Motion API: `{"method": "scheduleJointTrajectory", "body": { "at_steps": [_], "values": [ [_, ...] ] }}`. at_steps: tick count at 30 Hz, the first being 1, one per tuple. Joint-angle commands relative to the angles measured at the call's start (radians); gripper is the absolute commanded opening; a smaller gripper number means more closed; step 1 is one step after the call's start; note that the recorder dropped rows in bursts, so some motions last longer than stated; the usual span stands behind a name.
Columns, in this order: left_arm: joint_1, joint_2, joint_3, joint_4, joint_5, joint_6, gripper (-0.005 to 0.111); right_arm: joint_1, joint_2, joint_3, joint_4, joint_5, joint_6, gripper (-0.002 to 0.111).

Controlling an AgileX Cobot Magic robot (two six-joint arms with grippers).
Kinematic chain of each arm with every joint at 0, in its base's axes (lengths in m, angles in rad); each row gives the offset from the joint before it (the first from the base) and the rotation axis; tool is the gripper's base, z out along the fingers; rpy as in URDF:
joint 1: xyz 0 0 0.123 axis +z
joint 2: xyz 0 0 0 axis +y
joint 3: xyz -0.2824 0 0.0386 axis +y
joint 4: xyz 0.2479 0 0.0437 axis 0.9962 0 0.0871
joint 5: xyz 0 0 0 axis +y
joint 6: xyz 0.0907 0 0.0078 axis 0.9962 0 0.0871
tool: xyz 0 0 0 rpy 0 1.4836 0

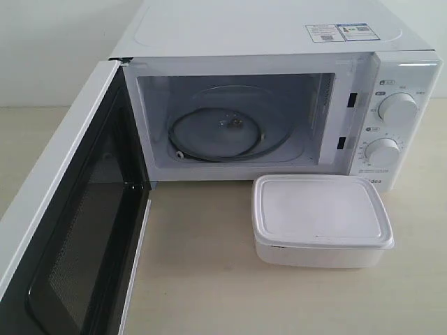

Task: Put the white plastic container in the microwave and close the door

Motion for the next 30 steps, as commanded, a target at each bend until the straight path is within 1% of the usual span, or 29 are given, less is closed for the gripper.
{"method": "scheduleJointTrajectory", "body": {
  "at_steps": [1,8,11,14,15,16,17,18,21,22,24,25,26,27,28,29,30],
  "values": [
    [-0.006,-0.002,0.004,0.001,-0.016,0.004,0.004,-0.002,-0.005,-0.001,0.0,-0.012,-0.005,0.0],
    [-0.006,-0.002,0.004,0.001,-0.016,0.004,0.004,-0.002,-0.005,-0.001,0.0,-0.012,-0.005,0.0],
    [-0.006,-0.002,0.004,0.001,-0.016,0.004,0.004,-0.002,-0.005,-0.001,-0.023,-0.092,-0.03,0.0],
    [-0.006,-0.002,0.004,0.001,-0.016,0.004,0.004,-0.002,-0.005,-0.001,-0.019,-0.271,-0.028,0.0],
    [-0.006,-0.002,0.004,0.001,-0.016,0.004,0.004,-0.002,-0.005,-0.001,-0.01,-0.417,-0.02,0.0],
    [-0.006,-0.002,0.004,0.001,-0.016,0.004,0.004,-0.002,-0.005,-0.001,-0.009,-0.474,-0.014,0.0],
    [-0.006,-0.002,0.004,0.001,-0.016,0.004,0.004,-0.002,-0.005,-0.001,-0.009,-0.599,-0.006,0.0],
    [-0.006,-0.002,0.004,0.001,-0.016,0.004,0.004,-0.002,-0.005,-0.001,-0.009,-0.644,-0.006,0.0],
    [-0.006,-0.002,0.004,0.001,-0.016,0.004,0.004,-0.002,-0.005,-0.001,-0.009,-0.872,0.009,0.0],
    [-0.006,-0.002,0.004,0.001,-0.016,0.004,0.004,-0.002,-0.005,-0.001,-0.009,-0.91,0.035,0.0],
    [-0.006,-0.002,0.004,0.001,-0.016,0.004,0.004,-0.002,-0.005,-0.001,-0.012,-1.096,0.221,0.0],
    [-0.006,-0.002,0.004,0.001,-0.016,0.004,0.004,-0.002,-0.005,-0.001,-0.012,-1.125,0.224,0.0],
    [-0.006,-0.002,0.004,0.001,-0.016,0.004,0.004,-0.002,-0.005,-0.03,-0.015,-1.099,0.231,0.0],
    [-0.006,-0.002,0.004,0.001,-0.016,0.004,0.004,-0.001,-0.005,-0.074,-0.015,-1.027,0.243,0.0],
    [-0.006,-0.002,0.004,0.001,-0.016,0.004,0.004,-0.001,-0.005,-0.143,-0.015,-0.883,0.261,0.0],
    [-0.006,-0.002,0.004,0.001,-0.016,0.004,0.004,-0.001,-0.005,-0.202,-0.015,-0.797,0.262,0.0],
    [-0.006,-0.002,0.004,0.001,-0.016,0.004,0.004,-0.001,0.019,-0.297,-0.015,-0.63,0.262,0.0]
  ]
}}
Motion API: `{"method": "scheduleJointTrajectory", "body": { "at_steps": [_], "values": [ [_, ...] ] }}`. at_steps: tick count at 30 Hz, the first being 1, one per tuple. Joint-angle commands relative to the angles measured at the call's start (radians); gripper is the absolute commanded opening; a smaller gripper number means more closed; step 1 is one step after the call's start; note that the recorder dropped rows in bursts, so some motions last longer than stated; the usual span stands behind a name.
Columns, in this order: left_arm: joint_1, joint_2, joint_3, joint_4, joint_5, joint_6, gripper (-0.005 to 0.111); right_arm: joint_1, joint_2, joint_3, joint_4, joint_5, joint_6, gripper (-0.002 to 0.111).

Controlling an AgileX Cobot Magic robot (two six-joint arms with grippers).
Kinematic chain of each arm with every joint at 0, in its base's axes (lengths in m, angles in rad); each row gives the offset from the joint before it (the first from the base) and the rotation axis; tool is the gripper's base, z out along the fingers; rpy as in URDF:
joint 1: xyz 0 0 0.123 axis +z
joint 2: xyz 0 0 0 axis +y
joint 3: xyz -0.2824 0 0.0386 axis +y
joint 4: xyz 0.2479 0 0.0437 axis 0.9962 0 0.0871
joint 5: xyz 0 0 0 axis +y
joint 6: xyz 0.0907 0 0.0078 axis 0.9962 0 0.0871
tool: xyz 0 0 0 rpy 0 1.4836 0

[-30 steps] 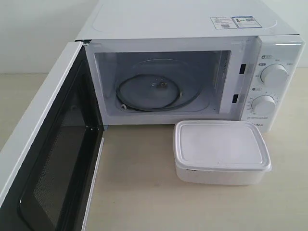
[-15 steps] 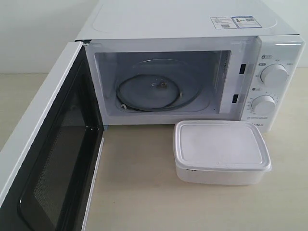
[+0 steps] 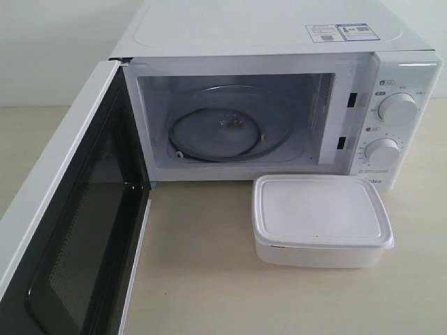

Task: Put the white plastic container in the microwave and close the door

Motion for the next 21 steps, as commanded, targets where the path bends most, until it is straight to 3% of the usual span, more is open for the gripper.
{"method": "scheduleJointTrajectory", "body": {
  "at_steps": [1,8,11,21],
  "values": [
    [-0.006,-0.002,0.004,0.0,-0.016,0.004,0.004,-0.001,0.042,-0.24,-0.009,0.424,0.018,0.0],
    [-0.006,-0.002,0.004,0.0,-0.016,0.004,0.004,-0.001,0.228,-0.547,0.122,1.156,0.042,0.0],
    [-0.006,-0.002,0.004,0.0,-0.016,0.004,0.004,-0.001,0.268,-0.597,0.219,1.343,-0.018,0.0],
    [-0.006,-0.002,0.004,0.0,-0.016,0.004,0.004,-0.001,0.277,-0.599,0.541,1.658,-0.382,0.0]
  ]
}}
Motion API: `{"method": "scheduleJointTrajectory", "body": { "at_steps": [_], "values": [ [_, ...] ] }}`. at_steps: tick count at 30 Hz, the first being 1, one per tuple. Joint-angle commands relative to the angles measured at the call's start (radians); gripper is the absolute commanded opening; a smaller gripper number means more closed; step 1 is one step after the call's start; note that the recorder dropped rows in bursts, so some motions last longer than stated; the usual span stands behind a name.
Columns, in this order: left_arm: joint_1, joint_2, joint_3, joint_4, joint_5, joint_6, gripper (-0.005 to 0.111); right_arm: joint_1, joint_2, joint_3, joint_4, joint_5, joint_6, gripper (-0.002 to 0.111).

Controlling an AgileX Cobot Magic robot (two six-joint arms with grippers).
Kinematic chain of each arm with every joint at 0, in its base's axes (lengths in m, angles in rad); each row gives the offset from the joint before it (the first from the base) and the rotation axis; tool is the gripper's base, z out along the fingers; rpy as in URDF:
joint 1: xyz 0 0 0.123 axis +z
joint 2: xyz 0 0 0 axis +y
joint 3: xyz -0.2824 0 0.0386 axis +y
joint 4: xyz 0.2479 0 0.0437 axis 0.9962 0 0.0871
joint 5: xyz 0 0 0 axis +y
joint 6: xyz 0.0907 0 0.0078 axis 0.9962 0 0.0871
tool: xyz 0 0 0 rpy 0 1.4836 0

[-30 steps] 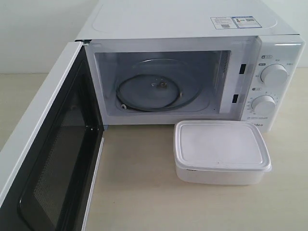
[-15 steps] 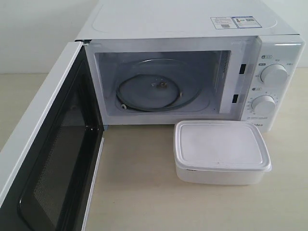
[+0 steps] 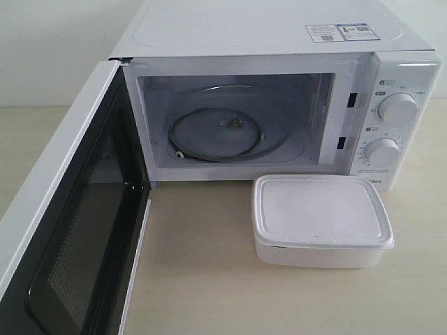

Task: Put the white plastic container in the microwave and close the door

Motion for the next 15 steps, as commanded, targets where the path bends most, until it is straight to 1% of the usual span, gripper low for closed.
{"method": "scheduleJointTrajectory", "body": {
  "at_steps": [1,5,7,10,15],
  "values": [
    [-0.006,-0.002,0.004,0.0,-0.016,0.004,0.004,-0.001,0.002,-0.01,0.196,0.087,-0.171,0.0],
    [-0.006,-0.002,0.004,0.0,-0.016,0.004,0.004,-0.001,0.002,-0.01,0.348,0.051,-0.294,0.0],
    [-0.006,-0.002,0.004,0.0,-0.016,0.004,0.004,-0.001,0.007,-0.01,0.403,0.032,-0.307,0.0],
    [-0.006,-0.002,0.004,0.0,-0.016,0.004,0.004,-0.001,0.035,-0.01,0.416,0.03,-0.295,0.0],
    [-0.006,-0.002,0.004,0.0,-0.016,0.004,0.004,-0.001,0.116,-0.01,0.414,0.106,-0.287,0.0]
  ]
}}
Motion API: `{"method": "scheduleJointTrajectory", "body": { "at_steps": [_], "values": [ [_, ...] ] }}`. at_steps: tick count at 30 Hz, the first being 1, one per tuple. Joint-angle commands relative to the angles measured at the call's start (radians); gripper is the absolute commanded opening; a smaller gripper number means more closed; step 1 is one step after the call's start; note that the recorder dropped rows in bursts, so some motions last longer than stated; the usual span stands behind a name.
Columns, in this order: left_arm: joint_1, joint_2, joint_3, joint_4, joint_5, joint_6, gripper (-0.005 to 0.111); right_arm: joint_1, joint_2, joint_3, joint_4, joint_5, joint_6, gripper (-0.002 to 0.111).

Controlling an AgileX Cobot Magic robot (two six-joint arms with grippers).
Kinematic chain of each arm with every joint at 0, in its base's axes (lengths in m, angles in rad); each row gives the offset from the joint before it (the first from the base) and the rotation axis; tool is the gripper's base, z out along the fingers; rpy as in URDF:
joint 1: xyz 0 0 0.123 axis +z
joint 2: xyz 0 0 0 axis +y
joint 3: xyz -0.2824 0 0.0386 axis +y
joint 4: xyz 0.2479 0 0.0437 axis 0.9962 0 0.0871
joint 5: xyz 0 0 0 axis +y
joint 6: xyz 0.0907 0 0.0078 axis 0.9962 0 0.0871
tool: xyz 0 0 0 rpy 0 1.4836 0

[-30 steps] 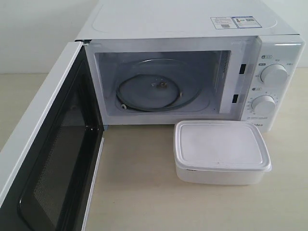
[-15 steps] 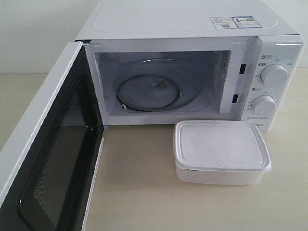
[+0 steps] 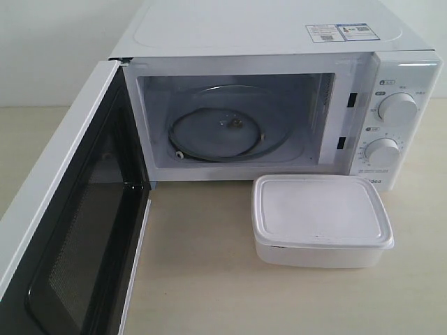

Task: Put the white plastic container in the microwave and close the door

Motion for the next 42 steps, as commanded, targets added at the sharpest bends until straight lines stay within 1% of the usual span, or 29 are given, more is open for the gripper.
{"method": "scheduleJointTrajectory", "body": {
  "at_steps": [1,7,14,17,20,23,28,30,35,38,41,42],
  "values": [
    [-0.006,-0.002,0.004,0.0,-0.016,0.004,0.004,-0.001,0.074,-0.002,0.006,0.056,-0.001,0.0],
    [-0.006,-0.002,0.004,0.0,-0.016,0.004,0.004,-0.001,0.125,0.006,0.005,0.113,-0.007,0.0],
    [-0.006,-0.002,0.004,0.0,-0.016,0.004,0.004,0.002,0.127,0.134,0.026,0.127,-0.036,0.0],
    [-0.006,-0.002,0.004,0.0,-0.016,0.004,0.004,0.02,0.127,0.16,0.05,0.121,-0.067,0.0],
    [-0.006,-0.002,0.004,0.0,-0.016,0.004,0.004,0.06,0.127,0.158,0.022,0.121,-0.117,0.0],
    [-0.006,-0.002,0.004,0.0,-0.016,0.004,0.004,0.102,0.127,0.134,-0.12,0.133,-0.154,0.0],
    [-0.006,-0.002,0.004,0.0,-0.016,0.004,0.004,0.164,0.129,0.086,-0.491,0.061,0.064,0.0],
    [-0.006,-0.002,0.004,0.0,-0.016,0.004,0.004,0.193,0.129,0.086,-0.572,0.038,0.115,0.0],
    [-0.006,-0.002,0.004,0.0,-0.016,0.004,0.004,0.28,0.142,0.086,-0.727,0.041,0.133,0.0],
    [-0.006,-0.002,0.004,0.0,-0.016,0.004,0.004,0.34,0.175,0.086,-0.886,0.037,0.222,0.0],
    [-0.006,-0.002,0.004,0.0,-0.016,0.004,0.004,0.409,0.226,0.086,-1.088,0.039,0.329,0.0],
    [-0.006,-0.002,0.004,0.0,-0.016,0.004,0.004,0.448,0.246,0.086,-1.155,0.044,0.352,0.0]
  ]
}}
